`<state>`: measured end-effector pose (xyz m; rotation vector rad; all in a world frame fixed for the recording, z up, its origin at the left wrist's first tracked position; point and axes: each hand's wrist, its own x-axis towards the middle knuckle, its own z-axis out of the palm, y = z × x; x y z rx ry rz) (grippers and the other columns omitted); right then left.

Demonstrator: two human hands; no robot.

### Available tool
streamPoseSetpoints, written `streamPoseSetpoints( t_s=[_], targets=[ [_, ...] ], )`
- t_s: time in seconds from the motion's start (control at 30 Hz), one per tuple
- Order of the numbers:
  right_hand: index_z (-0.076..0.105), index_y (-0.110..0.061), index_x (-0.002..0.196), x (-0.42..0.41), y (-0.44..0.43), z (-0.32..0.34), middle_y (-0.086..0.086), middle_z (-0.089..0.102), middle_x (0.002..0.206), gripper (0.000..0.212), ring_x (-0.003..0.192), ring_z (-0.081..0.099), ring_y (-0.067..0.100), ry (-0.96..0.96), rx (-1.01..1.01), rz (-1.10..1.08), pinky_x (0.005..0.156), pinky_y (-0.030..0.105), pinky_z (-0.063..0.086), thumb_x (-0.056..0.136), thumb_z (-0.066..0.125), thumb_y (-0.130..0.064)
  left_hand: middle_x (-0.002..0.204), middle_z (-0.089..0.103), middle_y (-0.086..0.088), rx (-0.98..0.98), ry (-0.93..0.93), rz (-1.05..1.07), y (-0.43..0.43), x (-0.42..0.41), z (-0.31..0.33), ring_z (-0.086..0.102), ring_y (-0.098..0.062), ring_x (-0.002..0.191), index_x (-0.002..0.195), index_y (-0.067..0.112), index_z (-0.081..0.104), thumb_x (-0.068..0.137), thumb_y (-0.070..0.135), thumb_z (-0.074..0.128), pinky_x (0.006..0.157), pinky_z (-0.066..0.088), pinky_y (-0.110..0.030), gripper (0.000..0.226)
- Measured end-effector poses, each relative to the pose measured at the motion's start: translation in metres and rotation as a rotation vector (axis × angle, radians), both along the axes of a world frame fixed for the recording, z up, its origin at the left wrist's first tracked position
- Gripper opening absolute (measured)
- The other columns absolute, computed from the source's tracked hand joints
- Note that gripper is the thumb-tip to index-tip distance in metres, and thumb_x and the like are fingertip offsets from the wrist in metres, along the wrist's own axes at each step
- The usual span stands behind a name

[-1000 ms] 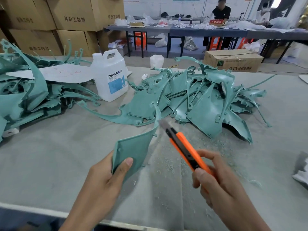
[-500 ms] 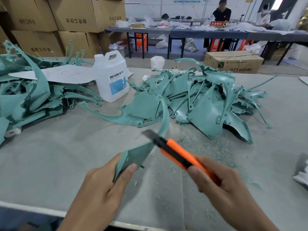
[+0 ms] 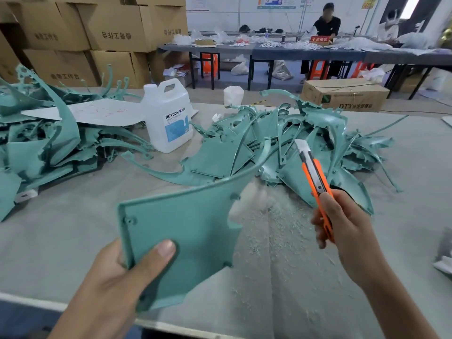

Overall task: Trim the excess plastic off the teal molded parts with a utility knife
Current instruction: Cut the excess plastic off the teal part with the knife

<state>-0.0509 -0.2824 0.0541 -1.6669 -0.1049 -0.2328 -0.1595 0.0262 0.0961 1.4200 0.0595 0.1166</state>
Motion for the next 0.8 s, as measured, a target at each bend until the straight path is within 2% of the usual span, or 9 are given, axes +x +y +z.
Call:
streamPoseSetpoints(
  t_s=[0.1, 0.17, 0.27, 0.33, 0.43, 0.5, 0.63, 0.7, 0.8],
  targets=[
    [0.065, -0.027, 0.096, -0.020, 0.026, 0.001, 0.012, 0.070, 0.095, 0.023, 0.058, 0.060, 0.021, 0.091, 0.318, 0.101, 0.038, 0.027, 0.043, 0.099, 0.049, -0.043, 0.110, 0.072, -0.023, -0.295, 0.105, 0.000, -0.017, 0.019, -0.015, 0.073, -0.038, 0.094, 0.106, 0.009, 0.076, 0.075, 0.023, 0.074, 0.067, 0.061, -0.041, 0.034],
    [0.064, -0.028, 0.095, -0.033, 0.045, 0.002, 0.013, 0.071, 0.101, 0.028, 0.054, 0.056, 0.015, 0.111, 0.408, 0.150, 0.035, 0.020, 0.037, 0.095, 0.054, -0.054, 0.110, 0.072, -0.024, -0.396, 0.178, -0.003, -0.031, 0.028, -0.025, 0.074, -0.035, 0.090, 0.105, 0.006, 0.076, 0.079, 0.016, 0.065, 0.064, 0.061, -0.039, 0.030],
    [0.064, -0.029, 0.098, -0.047, 0.068, 0.004, 0.015, 0.066, 0.086, 0.043, 0.045, 0.041, 0.013, 0.073, 0.392, 0.185, 0.038, 0.017, 0.032, 0.078, 0.071, -0.067, 0.115, 0.070, -0.025, -0.474, 0.224, -0.054, -0.054, 0.035, -0.038, 0.073, -0.037, 0.095, 0.119, 0.002, 0.068, 0.081, 0.011, 0.067, 0.066, 0.061, -0.037, 0.039],
    [0.065, -0.027, 0.098, -0.051, 0.073, 0.004, 0.024, 0.059, 0.084, 0.032, 0.042, 0.033, 0.016, 0.036, 0.360, 0.171, 0.039, 0.019, 0.032, 0.081, 0.076, -0.052, 0.118, 0.070, -0.023, -0.452, 0.210, -0.058, -0.064, 0.037, -0.048, 0.071, -0.039, 0.101, 0.131, 0.009, 0.058, 0.077, 0.005, 0.078, 0.070, 0.061, -0.039, 0.058],
    [0.060, -0.028, 0.096, -0.051, 0.073, 0.004, 0.005, 0.072, 0.112, 0.017, 0.045, 0.041, 0.016, 0.031, 0.332, 0.165, 0.039, 0.021, 0.036, 0.085, 0.073, -0.025, 0.118, 0.072, -0.013, -0.446, 0.195, -0.022, -0.065, 0.037, -0.058, 0.070, -0.036, 0.106, 0.130, 0.045, 0.047, 0.059, 0.017, 0.089, 0.074, 0.061, -0.040, 0.087],
    [0.061, -0.027, 0.097, -0.051, 0.073, 0.002, 0.004, 0.071, 0.117, 0.018, 0.054, 0.051, 0.016, 0.070, 0.350, 0.161, 0.041, 0.025, 0.040, 0.084, 0.071, -0.019, 0.124, 0.070, -0.009, -0.304, 0.205, -0.051, -0.067, 0.035, -0.059, 0.069, -0.031, 0.110, 0.122, 0.056, 0.049, 0.059, 0.035, 0.093, 0.083, 0.060, -0.041, 0.079],
    [0.062, -0.024, 0.093, -0.051, 0.071, -0.003, 0.006, 0.074, 0.108, 0.016, 0.071, 0.063, 0.022, 0.091, 0.286, 0.091, 0.054, 0.030, 0.052, 0.081, 0.068, -0.016, 0.158, 0.019, 0.024, 0.539, 0.073, -0.062, -0.063, 0.030, -0.068, 0.026, -0.002, 0.146, 0.123, 0.064, 0.048, 0.066, 0.080, 0.056, 0.122, 0.025, -0.034, 0.060],
    [0.061, -0.024, 0.089, -0.050, 0.070, -0.005, 0.006, 0.075, 0.100, 0.017, 0.067, 0.062, 0.018, 0.103, 0.259, 0.040, 0.054, 0.027, 0.052, 0.086, 0.067, -0.008, 0.153, 0.019, 0.042, 0.558, -0.013, -0.283, -0.060, 0.025, -0.068, 0.018, 0.013, 0.144, 0.133, 0.069, 0.041, 0.069, 0.089, 0.050, 0.123, 0.018, -0.026, 0.068],
    [0.059, -0.015, 0.091, -0.049, 0.073, -0.006, 0.012, 0.072, 0.093, 0.017, 0.061, 0.060, 0.023, 0.127, 0.296, 0.033, 0.051, 0.030, 0.053, 0.089, 0.068, 0.000, 0.146, 0.036, 0.041, 0.392, 0.039, -0.628, -0.066, 0.017, -0.064, 0.034, 0.016, 0.135, 0.139, 0.071, 0.026, 0.073, 0.079, 0.066, 0.107, 0.031, -0.008, 0.078]
  ],
)
